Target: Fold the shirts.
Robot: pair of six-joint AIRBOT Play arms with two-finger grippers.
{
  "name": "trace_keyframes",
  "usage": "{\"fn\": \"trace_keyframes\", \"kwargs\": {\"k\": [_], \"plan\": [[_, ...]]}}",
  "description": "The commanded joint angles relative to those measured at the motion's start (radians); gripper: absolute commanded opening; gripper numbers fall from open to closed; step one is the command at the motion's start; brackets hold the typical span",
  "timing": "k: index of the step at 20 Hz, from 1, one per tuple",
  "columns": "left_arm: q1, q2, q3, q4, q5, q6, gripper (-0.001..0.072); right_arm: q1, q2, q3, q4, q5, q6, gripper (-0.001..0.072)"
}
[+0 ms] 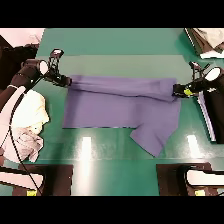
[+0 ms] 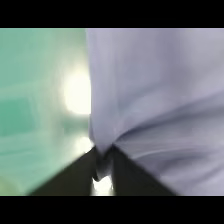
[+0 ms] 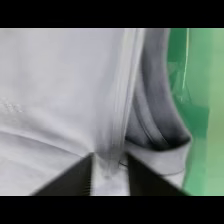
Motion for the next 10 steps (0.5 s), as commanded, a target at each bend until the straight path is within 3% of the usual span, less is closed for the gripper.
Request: {"fn": "trace_keyframes", "kwargs": {"k": [1, 3, 7, 10], "plan": [[0.0, -0.001, 0.0, -0.01, -0.071, -0.002, 0.0577, -0.006, 0.006, -0.011, 0.045, 0.011, 0.002, 0.0299], [0.0, 0.0, 0.0, -0.006, -0.101, -0.002, 0.0504, -0.013, 0.018, -0.011, 0.044, 0.032, 0.002, 0.0299], [0.025, 0.035, 0.007, 0.006, -0.269, 0.006, 0.0504, -0.074, 0.113, -0.012, 0.046, 0.136, -0.001, 0.0299], [0.122, 0.085, -0.036, -0.16, -0.411, 0.046, 0.0505, -0.118, 0.205, -0.012, 0.046, 0.317, -0.081, 0.03]]}}
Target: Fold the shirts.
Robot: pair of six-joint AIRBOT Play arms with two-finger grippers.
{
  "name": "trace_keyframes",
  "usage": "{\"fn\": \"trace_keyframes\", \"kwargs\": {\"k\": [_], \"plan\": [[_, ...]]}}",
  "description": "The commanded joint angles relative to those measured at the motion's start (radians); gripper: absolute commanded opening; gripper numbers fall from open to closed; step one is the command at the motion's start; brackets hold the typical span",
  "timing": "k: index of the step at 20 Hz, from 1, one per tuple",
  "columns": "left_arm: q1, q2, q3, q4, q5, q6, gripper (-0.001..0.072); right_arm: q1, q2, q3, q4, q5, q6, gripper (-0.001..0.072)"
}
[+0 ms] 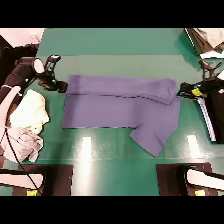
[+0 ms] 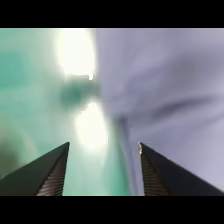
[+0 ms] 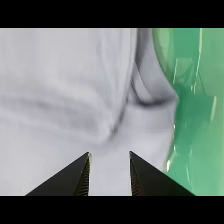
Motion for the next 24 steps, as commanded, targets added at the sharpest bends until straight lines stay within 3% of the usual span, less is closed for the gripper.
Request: {"fn": "trace_keyframes", "kwargs": {"k": [1, 3, 10, 24], "plan": [[0.095, 0.065, -0.064, -0.2, -0.159, 0.065, 0.0504, -0.042, 0.095, -0.001, 0.004, 0.196, -0.067, 0.0299], [0.143, 0.139, -0.178, -0.31, -0.148, 0.104, 0.0505, -0.044, 0.137, -0.001, 0.005, 0.225, -0.074, 0.0299], [0.15, 0.345, -0.596, -0.33, -0.064, 0.103, 0.0504, -0.023, 0.185, -0.001, 0.068, 0.219, -0.077, 0.0299], [0.147, 0.345, -0.663, -0.385, 0.045, 0.099, 0.0502, -0.003, 0.185, -0.001, 0.08, 0.262, -0.076, 0.0299]]}}
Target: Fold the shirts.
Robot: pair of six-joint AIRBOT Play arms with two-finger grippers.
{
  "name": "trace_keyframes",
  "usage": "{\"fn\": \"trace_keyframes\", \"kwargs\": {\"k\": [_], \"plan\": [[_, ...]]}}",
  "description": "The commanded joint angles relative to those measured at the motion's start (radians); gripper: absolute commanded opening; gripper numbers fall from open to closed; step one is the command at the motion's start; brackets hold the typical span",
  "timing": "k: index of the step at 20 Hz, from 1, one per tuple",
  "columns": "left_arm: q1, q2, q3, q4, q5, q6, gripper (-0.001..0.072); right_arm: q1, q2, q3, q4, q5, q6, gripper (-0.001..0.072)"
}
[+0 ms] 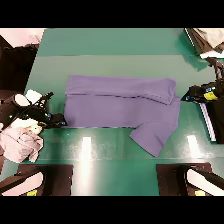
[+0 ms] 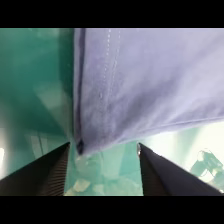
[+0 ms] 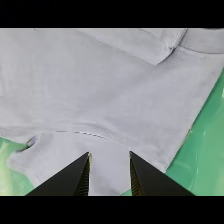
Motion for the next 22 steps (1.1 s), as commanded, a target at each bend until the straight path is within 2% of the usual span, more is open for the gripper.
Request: {"fn": "trace_keyframes", "kwargs": {"k": [1, 2, 3, 4, 5, 7, 10, 11, 12, 13, 17, 20, 22], "plan": [[-0.001, -0.001, -0.014, -0.008, 0.055, 0.0, 0.0502, 0.001, 0.001, 0.0, 0.0, 0.015, 0.001, 0.0299], [-0.001, -0.001, -0.014, -0.008, 0.062, 0.0, 0.05, 0.001, 0.001, 0.0, -0.001, 0.019, 0.001, 0.0299], [-0.001, -0.001, -0.014, -0.013, 0.068, 0.0, 0.032, 0.001, 0.001, 0.0, -0.002, 0.026, 0.001, 0.0299], [-0.001, -0.001, -0.014, -0.018, 0.072, 0.001, 0.0111, 0.001, 0.001, 0.0, -0.01, 0.037, 0.001, 0.0299], [-0.001, -0.001, -0.014, -0.03, 0.076, 0.008, 0.0023, 0.0, 0.001, -0.001, -0.01, 0.049, 0.001, 0.0299], [-0.001, -0.001, -0.011, -0.041, 0.074, 0.019, 0.0021, -0.015, 0.012, -0.04, -0.01, 0.072, 0.002, 0.0299], [-0.001, 0.0, -0.005, -0.039, 0.069, 0.02, 0.002, -0.078, 0.07, -0.215, -0.007, 0.069, 0.008, 0.0299], [-0.001, 0.0, 0.0, -0.038, 0.069, 0.024, 0.002, -0.102, 0.096, -0.294, -0.005, 0.069, 0.008, 0.0334], [-0.001, 0.0, 0.005, -0.037, 0.072, 0.026, 0.002, -0.121, 0.116, -0.365, -0.006, 0.061, 0.008, 0.0429], [-0.001, 0.0, 0.007, -0.038, 0.078, 0.026, 0.002, -0.137, 0.131, -0.438, -0.006, 0.045, 0.008, 0.0468], [-0.001, 0.0, 0.007, -0.037, 0.087, 0.026, 0.002, -0.132, 0.146, -0.629, 0.048, -0.097, 0.007, 0.0428], [-0.001, 0.0, 0.007, -0.037, 0.087, 0.026, 0.002, -0.064, 0.146, -0.689, 0.093, -0.224, 0.009, 0.0424], [-0.001, 0.0, 0.007, -0.036, 0.086, 0.026, 0.002, -0.026, 0.146, -0.695, 0.101, -0.262, 0.021, 0.0363]]}}
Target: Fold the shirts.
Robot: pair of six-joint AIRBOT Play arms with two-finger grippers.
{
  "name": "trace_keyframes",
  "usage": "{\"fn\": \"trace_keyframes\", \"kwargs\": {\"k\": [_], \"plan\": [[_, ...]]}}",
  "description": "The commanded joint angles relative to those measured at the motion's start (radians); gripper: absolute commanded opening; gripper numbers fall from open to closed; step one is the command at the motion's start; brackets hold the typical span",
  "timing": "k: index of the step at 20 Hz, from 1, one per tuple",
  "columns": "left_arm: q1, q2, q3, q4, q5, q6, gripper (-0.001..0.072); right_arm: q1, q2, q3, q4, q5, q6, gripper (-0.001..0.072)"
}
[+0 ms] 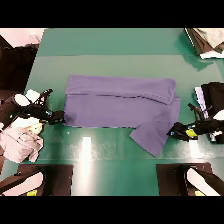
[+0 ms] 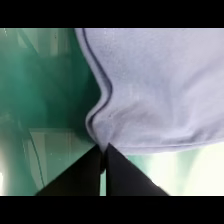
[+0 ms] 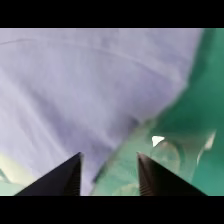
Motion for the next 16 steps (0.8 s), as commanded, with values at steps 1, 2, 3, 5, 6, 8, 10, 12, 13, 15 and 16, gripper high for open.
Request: {"fn": "trace_keyframes", "kwargs": {"k": [1, 2, 3, 5, 6, 8, 10, 12, 13, 15, 16], "plan": [[0.0, 0.001, 0.001, 0.001, 0.001, 0.001, 0.002, 0.056, 0.004, -0.046, 0.03, -0.113, 0.019, 0.0361], [0.0, 0.001, 0.001, 0.001, 0.002, 0.001, 0.002, 0.061, 0.004, -0.046, 0.029, -0.121, 0.019, 0.0309], [0.0, 0.001, 0.001, 0.001, 0.002, 0.001, 0.002, 0.061, 0.004, -0.046, 0.028, -0.127, 0.019, 0.0241], [0.0, 0.001, 0.001, 0.002, 0.001, 0.001, 0.002, 0.059, 0.004, -0.046, 0.027, -0.136, 0.018, 0.0132], [0.0, 0.001, 0.001, 0.002, 0.0, 0.001, 0.002, 0.059, 0.004, -0.045, 0.027, -0.138, 0.016, 0.005], [0.0, 0.001, 0.003, 0.012, -0.006, 0.001, 0.002, 0.059, 0.005, -0.045, 0.026, -0.137, 0.012, 0.0019], [0.0, 0.008, 0.032, 0.062, -0.042, -0.003, 0.0019, 0.059, 0.007, -0.011, -0.014, -0.087, 0.008, 0.0018], [0.0, 0.075, 0.05, 0.13, -0.069, -0.008, 0.0019, 0.059, 0.048, 0.046, -0.1, 0.001, 0.009, 0.0018], [0.0, 0.119, 0.05, 0.154, -0.094, -0.01, 0.0018, 0.059, 0.08, 0.076, -0.136, 0.047, 0.008, 0.0017], [0.0, 0.202, 0.041, 0.18, -0.183, -0.006, 0.0019, 0.059, 0.161, 0.121, -0.2, 0.146, 0.009, 0.0017], [0.0, 0.249, 0.023, 0.179, -0.226, -0.007, 0.0019, 0.059, 0.208, 0.129, -0.221, 0.201, 0.009, 0.0018]]}}
